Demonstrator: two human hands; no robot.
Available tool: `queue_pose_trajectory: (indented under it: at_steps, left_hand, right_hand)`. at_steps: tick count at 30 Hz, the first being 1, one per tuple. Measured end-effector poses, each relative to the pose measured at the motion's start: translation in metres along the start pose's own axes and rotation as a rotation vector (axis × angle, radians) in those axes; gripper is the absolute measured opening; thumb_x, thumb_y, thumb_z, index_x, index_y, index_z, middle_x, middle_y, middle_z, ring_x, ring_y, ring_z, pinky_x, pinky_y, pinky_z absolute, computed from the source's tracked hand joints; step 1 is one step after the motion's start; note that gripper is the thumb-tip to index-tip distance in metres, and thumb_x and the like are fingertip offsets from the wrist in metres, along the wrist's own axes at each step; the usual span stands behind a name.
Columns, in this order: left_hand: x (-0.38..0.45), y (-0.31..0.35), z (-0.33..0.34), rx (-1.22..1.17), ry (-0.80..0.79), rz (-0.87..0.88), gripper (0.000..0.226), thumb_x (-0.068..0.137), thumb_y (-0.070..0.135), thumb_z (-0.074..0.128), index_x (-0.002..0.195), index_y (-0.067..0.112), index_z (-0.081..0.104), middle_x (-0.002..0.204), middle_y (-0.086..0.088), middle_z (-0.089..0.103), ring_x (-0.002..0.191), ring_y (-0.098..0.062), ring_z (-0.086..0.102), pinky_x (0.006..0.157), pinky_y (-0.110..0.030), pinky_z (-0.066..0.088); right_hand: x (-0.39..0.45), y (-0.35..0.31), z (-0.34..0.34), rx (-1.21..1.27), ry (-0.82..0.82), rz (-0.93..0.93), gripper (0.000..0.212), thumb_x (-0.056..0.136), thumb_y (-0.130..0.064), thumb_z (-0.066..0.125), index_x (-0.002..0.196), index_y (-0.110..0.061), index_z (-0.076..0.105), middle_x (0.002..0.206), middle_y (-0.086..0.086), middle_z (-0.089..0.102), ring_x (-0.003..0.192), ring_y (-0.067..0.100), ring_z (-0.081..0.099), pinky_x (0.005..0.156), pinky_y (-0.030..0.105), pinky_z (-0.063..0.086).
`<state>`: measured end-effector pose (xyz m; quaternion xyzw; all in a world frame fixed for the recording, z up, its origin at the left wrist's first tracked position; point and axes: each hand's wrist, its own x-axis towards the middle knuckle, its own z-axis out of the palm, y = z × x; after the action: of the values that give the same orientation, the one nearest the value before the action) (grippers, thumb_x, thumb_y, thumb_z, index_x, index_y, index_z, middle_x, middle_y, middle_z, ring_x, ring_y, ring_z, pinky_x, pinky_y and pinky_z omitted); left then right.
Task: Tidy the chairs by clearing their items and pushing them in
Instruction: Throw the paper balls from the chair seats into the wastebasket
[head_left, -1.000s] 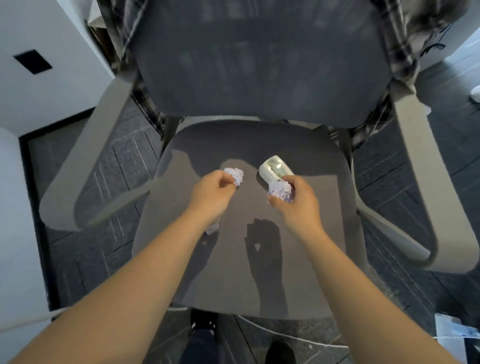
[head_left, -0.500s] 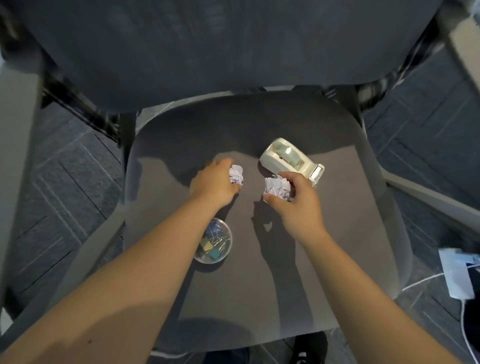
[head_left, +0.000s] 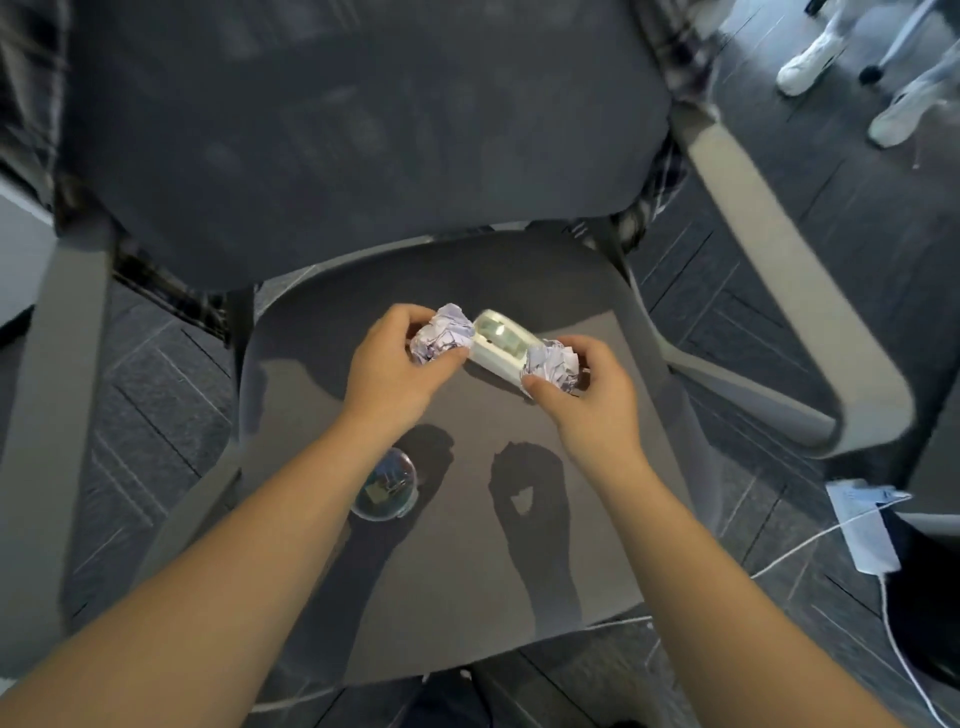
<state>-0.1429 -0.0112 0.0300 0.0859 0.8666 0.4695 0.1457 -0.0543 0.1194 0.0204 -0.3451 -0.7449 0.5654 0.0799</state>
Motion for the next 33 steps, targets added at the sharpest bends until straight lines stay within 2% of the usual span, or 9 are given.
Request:
queue_pose_trajectory:
  at_steps: [3,6,9,12,14,19,24,30,33]
  left_hand:
    - [-0.025,0.043,0.005,-0.113,0.033,0.029,0.025,0.076,0.017,0.068,0.096,0.021,0.053,0.081,0.020,0.054,0.072,0.004,0.053,0.060,0.001,0.038]
    - [-0.054,0.087,0.018,-0.197,0.000,0.068,0.024,0.076,0.015,0.068,0.093,0.023,0.053,0.082,0.020,0.055,0.067,0.015,0.054,0.061,0.001,0.039]
    - [-0.090,0.132,0.041,-0.226,-0.064,0.119,0.023,0.077,0.015,0.067,0.085,0.030,0.052,0.084,0.013,0.058,0.075,0.000,0.056,0.064,-0.006,0.042]
    - [-0.130,0.173,0.076,-0.250,-0.119,0.155,0.026,0.075,0.017,0.069,0.080,0.035,0.051,0.084,0.009,0.060,0.080,-0.014,0.058,0.070,-0.016,0.046]
    - [-0.156,0.201,0.105,-0.247,-0.169,0.183,0.025,0.069,0.022,0.072,0.080,0.035,0.052,0.085,0.005,0.061,0.086,-0.019,0.059,0.078,-0.026,0.046]
    - [-0.214,0.268,0.191,-0.229,-0.334,0.277,0.022,0.076,0.016,0.069,0.088,0.027,0.054,0.082,0.014,0.057,0.082,-0.018,0.057,0.074,-0.022,0.045]
    - [-0.263,0.310,0.288,-0.176,-0.531,0.332,0.024,0.074,0.018,0.070,0.083,0.034,0.053,0.084,0.013,0.060,0.084,-0.017,0.059,0.087,-0.040,0.051]
    - [-0.314,0.325,0.409,-0.114,-0.793,0.308,0.018,0.075,0.016,0.066,0.085,0.027,0.056,0.089,0.003,0.065,0.084,-0.020,0.061,0.083,-0.036,0.050]
    - [-0.320,0.328,0.474,-0.008,-0.908,0.314,0.018,0.077,0.020,0.061,0.094,0.021,0.056,0.091,0.000,0.064,0.082,-0.016,0.059,0.066,-0.021,0.045]
  right_hand:
    - [-0.020,-0.019,-0.036,0.047,0.053,-0.054,0.040,0.076,-0.007,0.069,0.114,-0.010,0.056,0.117,0.011,0.059,0.094,0.015,0.055,0.071,0.006,0.040]
    - [-0.042,-0.036,-0.084,0.074,0.089,-0.103,0.041,0.076,-0.009,0.070,0.114,-0.011,0.055,0.116,0.011,0.059,0.098,0.018,0.056,0.082,0.020,0.045]
    - [-0.067,-0.043,-0.148,0.108,0.131,-0.125,0.037,0.075,-0.008,0.069,0.109,-0.017,0.056,0.115,0.012,0.061,0.094,0.019,0.057,0.087,0.030,0.048]
    - [-0.095,-0.040,-0.219,0.099,0.182,-0.153,0.032,0.076,-0.010,0.068,0.101,-0.023,0.052,0.115,0.008,0.059,0.089,0.014,0.054,0.078,0.019,0.047]
    - [-0.115,-0.032,-0.268,0.089,0.230,-0.155,0.034,0.077,-0.011,0.068,0.107,-0.019,0.054,0.116,0.008,0.059,0.091,0.014,0.052,0.074,0.015,0.042]
    - [-0.159,0.002,-0.381,0.082,0.412,-0.085,0.037,0.077,-0.013,0.070,0.111,-0.016,0.055,0.112,0.005,0.060,0.094,0.017,0.054,0.077,0.020,0.040]
    - [-0.204,0.059,-0.474,0.094,0.597,0.056,0.031,0.077,-0.012,0.068,0.102,-0.021,0.051,0.103,0.001,0.056,0.092,0.017,0.053,0.081,0.026,0.041]
    - [-0.242,0.138,-0.553,0.127,0.787,0.273,0.042,0.079,-0.013,0.067,0.119,-0.012,0.054,0.107,0.000,0.056,0.094,0.015,0.052,0.069,0.019,0.039]
    - [-0.245,0.176,-0.585,0.150,0.854,0.366,0.043,0.081,-0.015,0.065,0.123,-0.015,0.053,0.109,0.000,0.056,0.097,0.014,0.050,0.078,0.023,0.037]
